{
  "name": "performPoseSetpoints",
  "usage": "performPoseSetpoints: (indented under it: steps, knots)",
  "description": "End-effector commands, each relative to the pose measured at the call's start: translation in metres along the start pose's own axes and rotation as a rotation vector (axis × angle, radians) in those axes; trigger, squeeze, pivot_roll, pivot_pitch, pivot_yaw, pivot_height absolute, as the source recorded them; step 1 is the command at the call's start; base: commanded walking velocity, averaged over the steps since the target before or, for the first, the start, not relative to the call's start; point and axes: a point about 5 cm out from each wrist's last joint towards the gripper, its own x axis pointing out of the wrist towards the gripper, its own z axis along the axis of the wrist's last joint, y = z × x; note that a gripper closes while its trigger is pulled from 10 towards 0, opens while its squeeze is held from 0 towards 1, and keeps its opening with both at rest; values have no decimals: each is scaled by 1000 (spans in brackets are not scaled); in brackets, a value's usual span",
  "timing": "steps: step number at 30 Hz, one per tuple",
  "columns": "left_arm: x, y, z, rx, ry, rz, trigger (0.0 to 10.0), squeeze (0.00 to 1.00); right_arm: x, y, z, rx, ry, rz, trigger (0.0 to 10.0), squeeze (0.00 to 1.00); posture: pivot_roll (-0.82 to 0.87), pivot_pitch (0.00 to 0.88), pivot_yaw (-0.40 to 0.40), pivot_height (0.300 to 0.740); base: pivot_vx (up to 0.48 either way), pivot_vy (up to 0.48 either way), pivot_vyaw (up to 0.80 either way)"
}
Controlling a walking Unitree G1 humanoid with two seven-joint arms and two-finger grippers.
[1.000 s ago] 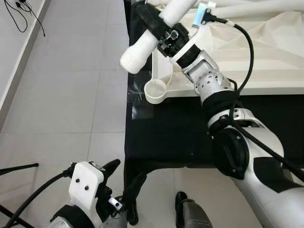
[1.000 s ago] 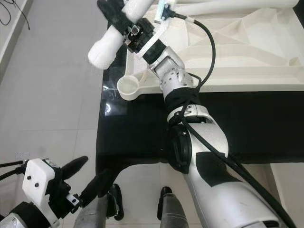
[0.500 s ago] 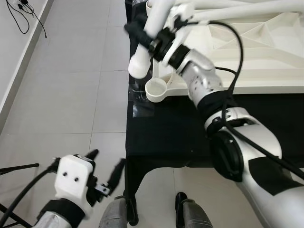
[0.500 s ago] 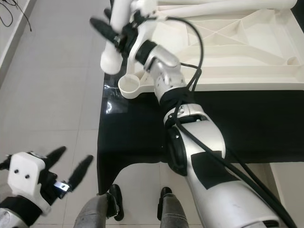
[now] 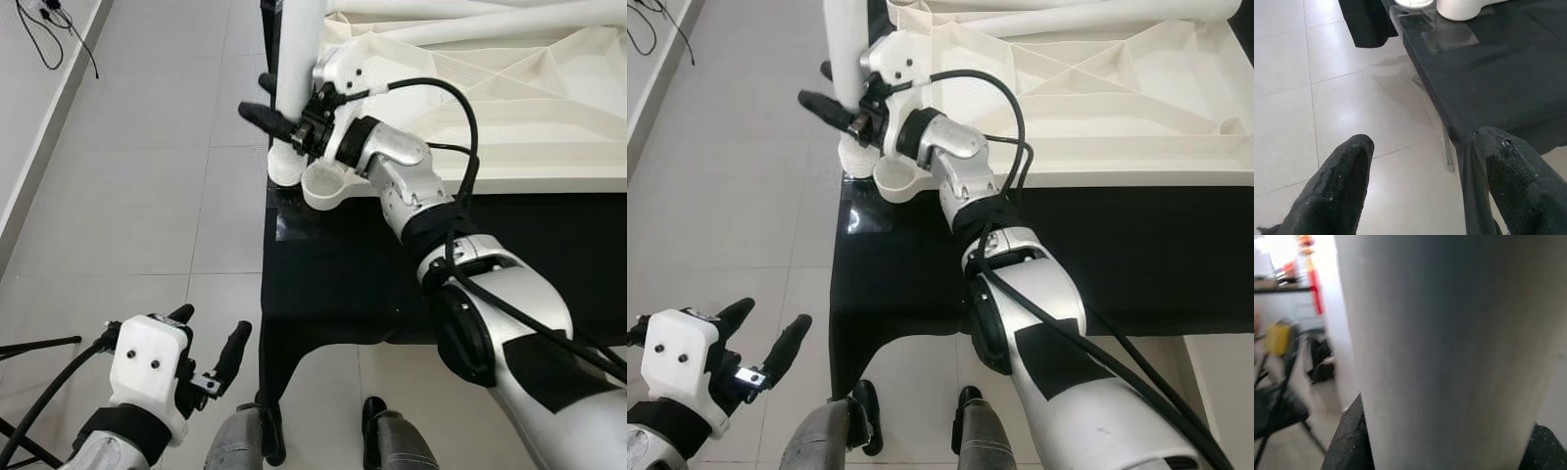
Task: Building children table
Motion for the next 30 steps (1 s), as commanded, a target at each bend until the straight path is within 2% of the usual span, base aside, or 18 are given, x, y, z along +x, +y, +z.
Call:
performPoseSetpoints:
  steps: [1, 2, 4, 7, 14, 16, 19, 20, 21, 22, 23, 24, 25, 30]
  knots:
    - [-1, 0, -7, -11, 40, 11, 10000, 0, 3, 10, -4, -32, 10, 65, 10000, 0, 101, 372, 17, 740, 0, 0, 0]
    - [-1, 1, -7, -13, 40, 14, 10000, 0, 5, 15, -6, -64, 24, 108, 10000, 0, 116, 376, 28, 740, 0, 0, 0]
    - [-1, 1, -7, -13, 40, 14, 10000, 0, 5, 15, -6, -64, 24, 108, 10000, 0, 116, 376, 28, 740, 0, 0, 0]
    - [-1, 0, -7, -12, 42, 10, 10000, 0, 6, 21, -9, -124, 52, 167, 10000, 0, 128, 387, 30, 740, 0, 0, 0]
    - [-2, -2, -6, -17, 40, 4, 10000, 0, 4, 21, -9, -136, 60, 192, 10000, 0, 123, 395, 21, 740, 0, 0, 0]
    - [-3, -5, -5, -30, 37, -1, 10000, 0, 0, 15, -8, -115, 56, 175, 10000, 0, 129, 407, 16, 740, 0, 0, 0]
    - [-3, -5, -5, -30, 37, -1, 10000, 0, 0, 15, -8, -115, 56, 175, 10000, 0, 129, 407, 16, 740, 0, 0, 0]
    - [-4, -6, -4, -36, 36, -5, 10000, 0, -2, 5, 1, -40, -2, 118, 10000, 0, 131, 412, 14, 740, 0, 0, 0]
    - [-4, -6, -4, -36, 36, -5, 10000, 0, -2, 5, 1, -40, -2, 118, 10000, 0, 131, 412, 14, 740, 0, 0, 0]
    - [-6, -8, -4, -42, 37, -9, 10000, 0, -4, -12, 19, 67, -123, 12, 10000, 0, 130, 417, 13, 740, 0, 0, 0]
    - [-6, -8, -4, -42, 37, -9, 10000, 0, -4, -12, 19, 67, -123, 12, 10000, 0, 130, 417, 13, 740, 0, 0, 0]
    - [-6, -8, -4, -47, 39, -13, 10000, 0, -9, -29, 37, 155, -237, -109, 10000, 0, 129, 418, 13, 740, 0, 0, 0]
    - [-7, -9, -4, -51, 39, -15, 10000, 0, -13, -41, 49, 199, -308, -190, 10000, 0, 130, 420, 14, 740, 0, 0, 0]
    - [-7, -9, -4, -55, 40, -17, 10000, 0, -21, -52, 57, 208, -340, -256, 10000, 0, 133, 419, 14, 740, 0, 0, 0]
